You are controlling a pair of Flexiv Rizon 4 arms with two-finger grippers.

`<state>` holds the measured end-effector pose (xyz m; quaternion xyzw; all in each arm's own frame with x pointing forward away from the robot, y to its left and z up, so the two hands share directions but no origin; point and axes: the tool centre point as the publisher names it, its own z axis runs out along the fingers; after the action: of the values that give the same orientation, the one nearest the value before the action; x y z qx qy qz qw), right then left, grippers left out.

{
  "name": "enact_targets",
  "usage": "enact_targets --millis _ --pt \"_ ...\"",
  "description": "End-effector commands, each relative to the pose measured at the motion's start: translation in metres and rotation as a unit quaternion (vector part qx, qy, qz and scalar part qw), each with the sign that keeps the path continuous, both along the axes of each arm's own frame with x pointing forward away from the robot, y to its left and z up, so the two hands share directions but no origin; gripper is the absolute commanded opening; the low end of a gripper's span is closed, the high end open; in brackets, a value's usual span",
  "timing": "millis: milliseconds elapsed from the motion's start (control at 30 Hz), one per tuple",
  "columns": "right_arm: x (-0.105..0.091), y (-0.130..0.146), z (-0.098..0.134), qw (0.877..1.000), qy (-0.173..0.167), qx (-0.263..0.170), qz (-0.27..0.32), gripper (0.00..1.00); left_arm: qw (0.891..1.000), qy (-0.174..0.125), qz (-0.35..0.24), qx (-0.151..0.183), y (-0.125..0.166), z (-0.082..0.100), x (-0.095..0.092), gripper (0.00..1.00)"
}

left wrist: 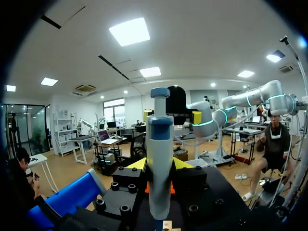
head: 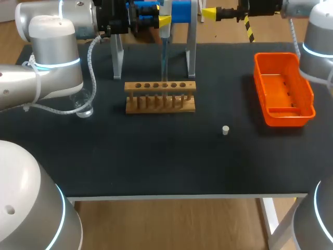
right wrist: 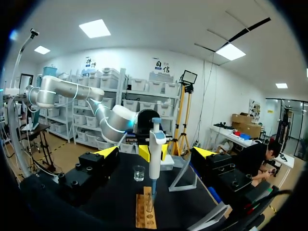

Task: Invert the test tube, pick up the pipette, mount the tip to pipette, aspirate from beaker and dispense into the tube, eject the tip, return the pipette, and cap with the stopper.

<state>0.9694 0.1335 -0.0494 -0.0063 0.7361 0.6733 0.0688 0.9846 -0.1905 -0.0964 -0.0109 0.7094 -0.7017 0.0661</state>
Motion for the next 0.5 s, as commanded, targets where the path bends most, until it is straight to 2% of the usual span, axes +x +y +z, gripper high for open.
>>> enact_targets --millis 33,67,100,133,167,200,500 --pt "0.001 0.006 0.009 1.0 -0.003 0.002 0.005 1.0 1.0 -0.001 0.0 -0.001 0.0 0.0 0.0 0.0" --pt "0.001 0.008 0.011 1.0 -0.003 0.006 0.008 0.99 1.0 -0.001 0.0 -0.001 0.0 0.0 0.0 0.0" --pt "0.0 0.01 0.013 1.0 -0.005 0.007 0.01 0.77 1.0 -0.001 0.0 -0.001 0.0 0.0 0.0 0.0" --pt "0.0 0.012 0.016 1.0 -0.006 0.008 0.01 0.42 1.0 -0.001 0.0 -0.001 0.0 0.0 0.0 0.0" --pt "-0.001 0.014 0.018 1.0 -0.006 0.009 0.011 0.26 1.0 -0.001 0.0 -0.001 0.0 0.0 0.0 0.0" --pt "-0.001 0.017 0.021 1.0 -0.007 0.011 0.013 0.0 1.0 -0.001 0.0 -0.001 0.0 0.0 0.0 0.0" --pt "-0.004 0.034 0.035 0.999 -0.013 0.018 0.026 0.0 1.0 -0.001 0.0 -0.001 0.0 0.0 0.0 0.0"
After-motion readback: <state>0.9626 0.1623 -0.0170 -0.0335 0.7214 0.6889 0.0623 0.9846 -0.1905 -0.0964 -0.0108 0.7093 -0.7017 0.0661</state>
